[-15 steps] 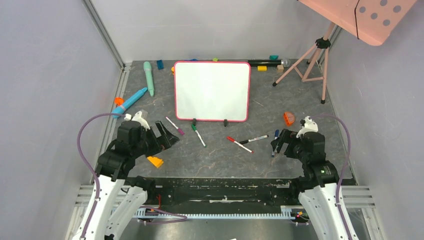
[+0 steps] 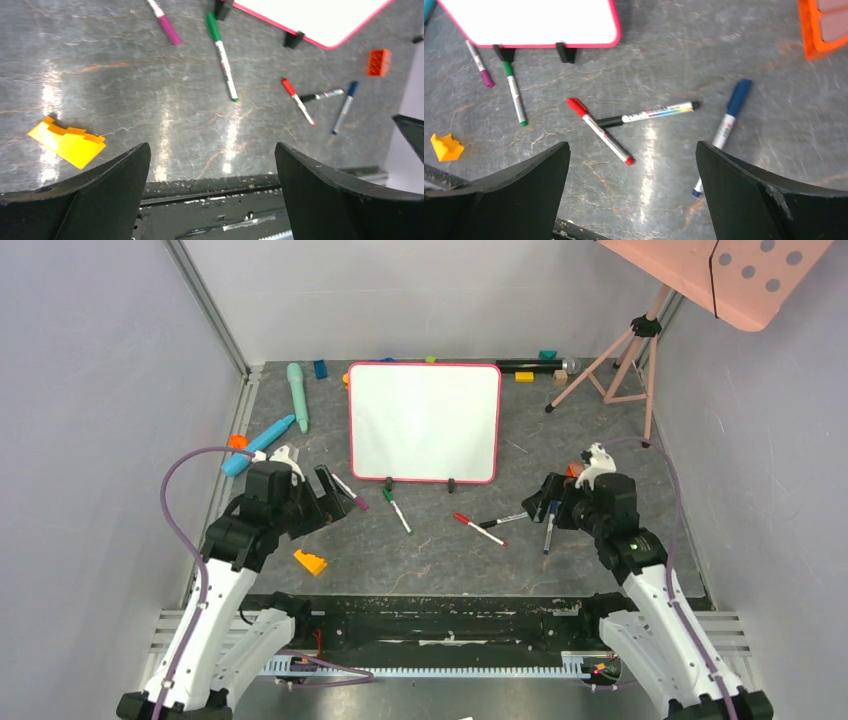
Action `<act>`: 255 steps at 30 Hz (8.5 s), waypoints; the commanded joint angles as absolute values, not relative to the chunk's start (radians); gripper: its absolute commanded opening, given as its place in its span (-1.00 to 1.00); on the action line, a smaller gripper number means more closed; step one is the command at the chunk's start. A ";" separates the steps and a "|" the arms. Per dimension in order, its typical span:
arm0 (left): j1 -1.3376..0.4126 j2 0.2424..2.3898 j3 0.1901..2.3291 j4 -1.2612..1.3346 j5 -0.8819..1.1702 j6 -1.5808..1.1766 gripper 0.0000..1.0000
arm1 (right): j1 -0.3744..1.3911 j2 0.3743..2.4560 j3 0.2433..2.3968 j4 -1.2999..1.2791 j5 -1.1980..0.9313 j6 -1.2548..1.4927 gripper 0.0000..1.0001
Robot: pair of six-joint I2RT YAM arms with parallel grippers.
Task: Write a sentence on the whiteboard
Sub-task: Pick up the whiteboard marker at the center of the board, then place the whiteboard marker at the center of the board, then open the whiteboard marker at the center of the board.
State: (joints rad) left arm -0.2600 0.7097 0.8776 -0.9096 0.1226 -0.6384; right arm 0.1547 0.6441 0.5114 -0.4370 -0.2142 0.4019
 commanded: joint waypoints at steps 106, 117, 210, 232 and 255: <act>-0.716 1.212 0.975 0.463 0.555 -0.553 -0.96 | 0.483 1.136 1.136 -0.343 -0.765 0.308 0.32; -0.727 1.249 0.996 0.469 0.535 -0.566 -0.66 | 0.483 1.132 1.118 -0.321 -0.776 0.325 -0.86; -0.721 1.085 0.961 -0.004 0.420 -0.411 0.81 | 0.190 1.060 0.867 -0.563 -0.571 0.184 -1.00; -0.724 1.063 0.919 -0.095 0.615 0.815 0.51 | 0.394 1.277 1.244 -0.810 -0.913 0.457 -1.00; -0.738 1.138 0.945 -0.172 0.677 1.018 0.17 | 0.466 1.302 1.172 -0.624 -0.990 0.706 -1.00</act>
State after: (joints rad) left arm -0.7292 1.1324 0.9230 -0.1768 0.6411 0.9524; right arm 0.4580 1.3106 1.1790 -0.6880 -0.9619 0.6758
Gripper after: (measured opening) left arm 0.564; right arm 0.034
